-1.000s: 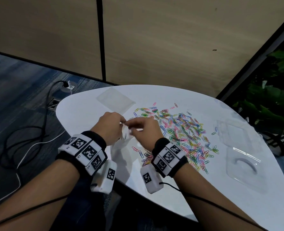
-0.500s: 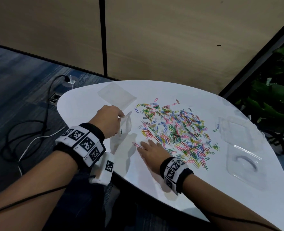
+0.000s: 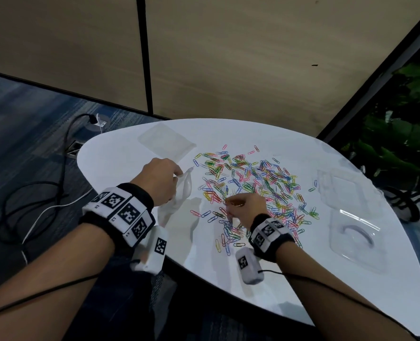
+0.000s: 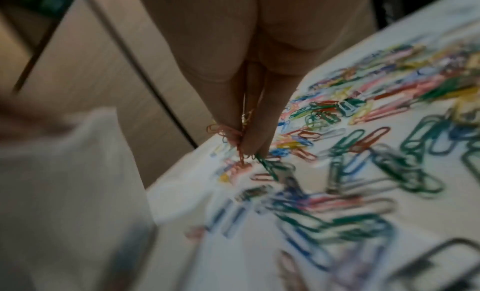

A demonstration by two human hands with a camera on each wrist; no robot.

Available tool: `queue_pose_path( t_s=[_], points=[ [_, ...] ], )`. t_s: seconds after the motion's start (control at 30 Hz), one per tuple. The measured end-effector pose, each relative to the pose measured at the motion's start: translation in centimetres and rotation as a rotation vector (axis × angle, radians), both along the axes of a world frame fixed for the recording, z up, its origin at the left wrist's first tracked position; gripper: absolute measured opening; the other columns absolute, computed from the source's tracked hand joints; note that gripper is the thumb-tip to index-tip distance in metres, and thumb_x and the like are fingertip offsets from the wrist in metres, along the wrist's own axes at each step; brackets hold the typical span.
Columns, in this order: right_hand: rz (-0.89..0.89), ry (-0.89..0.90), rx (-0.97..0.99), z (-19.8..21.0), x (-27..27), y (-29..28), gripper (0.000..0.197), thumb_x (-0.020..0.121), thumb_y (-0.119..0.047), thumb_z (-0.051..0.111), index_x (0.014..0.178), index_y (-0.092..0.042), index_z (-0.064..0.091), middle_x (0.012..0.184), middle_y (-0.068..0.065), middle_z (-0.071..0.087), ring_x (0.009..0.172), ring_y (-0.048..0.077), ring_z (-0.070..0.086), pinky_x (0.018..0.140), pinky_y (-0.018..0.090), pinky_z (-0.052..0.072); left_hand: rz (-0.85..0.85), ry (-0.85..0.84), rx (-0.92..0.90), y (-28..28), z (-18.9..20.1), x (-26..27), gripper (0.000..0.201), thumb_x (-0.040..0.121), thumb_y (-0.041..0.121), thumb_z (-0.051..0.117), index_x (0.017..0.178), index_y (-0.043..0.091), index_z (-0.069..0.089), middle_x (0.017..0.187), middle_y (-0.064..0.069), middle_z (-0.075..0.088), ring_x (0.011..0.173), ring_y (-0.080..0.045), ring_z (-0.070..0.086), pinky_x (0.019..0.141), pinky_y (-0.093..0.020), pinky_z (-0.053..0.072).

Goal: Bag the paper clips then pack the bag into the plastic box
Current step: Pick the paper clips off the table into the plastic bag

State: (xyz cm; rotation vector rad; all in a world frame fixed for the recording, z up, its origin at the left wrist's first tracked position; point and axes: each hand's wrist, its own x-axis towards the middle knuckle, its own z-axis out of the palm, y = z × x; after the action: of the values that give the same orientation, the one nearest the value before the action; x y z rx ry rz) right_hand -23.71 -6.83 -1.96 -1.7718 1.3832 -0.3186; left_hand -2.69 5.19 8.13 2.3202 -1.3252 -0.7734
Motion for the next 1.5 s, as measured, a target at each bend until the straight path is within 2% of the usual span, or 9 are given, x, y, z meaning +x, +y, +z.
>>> queue_pose_path(
  t_s=[0.1,0.33,0.57,0.7,0.83,0.97,1.3,1.43,1.5],
  points=[
    [-0.204,-0.387,0.336,2.8,0.0,-0.1,0.019,0.077,0.007,0.075,0.094,-0.003,0.074,0.093,0.02,0.074,0.083,0.031,0.073,0.083,0.04,0.06,-0.002,0.002,0.006,-0.1,0.0,-0.2,0.032,0.101,0.011,0.047,0.126,0.012,0.067,0.1,-0.019,0.074,0.082,-0.033,0.075,0.083,-0.042,0.062],
    [-0.189,-0.858,0.685,7.2,3.9,2.7,0.025,0.084,0.009,0.066,0.108,0.012,0.064,0.094,0.019,0.072,0.083,0.023,0.072,0.075,0.024,0.06,-0.024,0.023,-0.003,0.0,-0.5,-0.5,0.033,0.098,0.01,0.047,0.122,0.013,0.071,0.103,-0.019,0.073,0.094,-0.038,0.071,0.088,-0.044,0.06],
    [-0.112,-0.591,0.5,5.9,8.0,5.3,0.023,0.077,0.017,0.064,0.082,-0.005,0.073,0.084,0.017,0.071,0.084,0.031,0.067,0.088,0.037,0.057,-0.061,0.018,-0.025,0.1,-0.4,-1.2,0.03,0.095,0.009,0.051,0.108,0.019,0.076,0.099,-0.018,0.073,0.091,-0.037,0.071,0.087,-0.042,0.06],
    [-0.015,-0.37,0.311,6.0,8.6,5.6,0.02,0.066,0.0,0.074,0.059,-0.018,0.077,0.071,0.014,0.072,0.072,0.028,0.068,0.085,0.048,0.059,-0.06,0.022,-0.039,0.1,-0.3,-1.0,0.03,0.093,0.007,0.05,0.101,0.017,0.077,0.096,-0.017,0.072,0.088,-0.035,0.071,0.086,-0.042,0.06],
    [0.082,-0.156,0.036,6.5,8.6,5.5,0.011,0.077,-0.005,0.071,0.083,-0.012,0.077,0.071,0.009,0.072,0.067,0.019,0.066,0.072,0.035,0.061,-0.063,0.036,-0.053,0.1,-0.3,-0.8,0.029,0.094,0.009,0.052,0.107,0.016,0.077,0.099,-0.016,0.072,0.09,-0.036,0.071,0.087,-0.043,0.059],
    [0.196,-0.015,-0.129,6.6,9.0,5.6,0.019,0.079,-0.011,0.072,0.097,-0.013,0.076,0.065,-0.005,0.061,0.059,0.008,0.053,0.053,0.013,0.039,-0.058,0.021,-0.055,0.1,-0.5,-0.7,0.031,0.096,0.009,0.049,0.107,0.017,0.077,0.1,-0.017,0.072,0.091,-0.036,0.07,0.087,-0.043,0.059],
    [0.637,0.099,-0.182,7.3,8.5,5.0,0.036,0.085,0.001,0.048,0.09,-0.018,0.077,0.078,0.005,0.068,0.075,0.021,0.058,0.068,0.023,0.044,-0.027,0.011,-0.028,0.3,-0.6,-0.3,0.035,0.097,0.006,0.048,0.124,0.013,0.069,0.111,-0.019,0.07,0.099,-0.037,0.069,0.096,-0.043,0.056],
    [0.363,-0.224,-0.018,6.5,7.0,2.9,0.046,0.081,0.013,0.036,0.089,-0.006,0.077,0.091,0.011,0.073,0.082,0.02,0.069,0.078,0.029,0.058,-0.003,-0.026,-0.013,0.6,-0.5,0.4,0.034,0.095,0.002,0.049,0.117,0.011,0.072,0.1,-0.018,0.072,0.094,-0.037,0.07,0.09,-0.043,0.059],
    [0.35,-0.114,-0.118,5.5,6.2,2.2,0.044,0.085,0.011,0.038,0.093,-0.006,0.077,0.097,0.01,0.073,0.088,0.019,0.067,0.082,0.028,0.055,0.006,-0.036,0.004,0.7,-0.5,0.9,0.033,0.094,0.001,0.049,0.113,0.011,0.073,0.096,-0.017,0.073,0.091,-0.036,0.071,0.088,-0.042,0.059]
  ],
)
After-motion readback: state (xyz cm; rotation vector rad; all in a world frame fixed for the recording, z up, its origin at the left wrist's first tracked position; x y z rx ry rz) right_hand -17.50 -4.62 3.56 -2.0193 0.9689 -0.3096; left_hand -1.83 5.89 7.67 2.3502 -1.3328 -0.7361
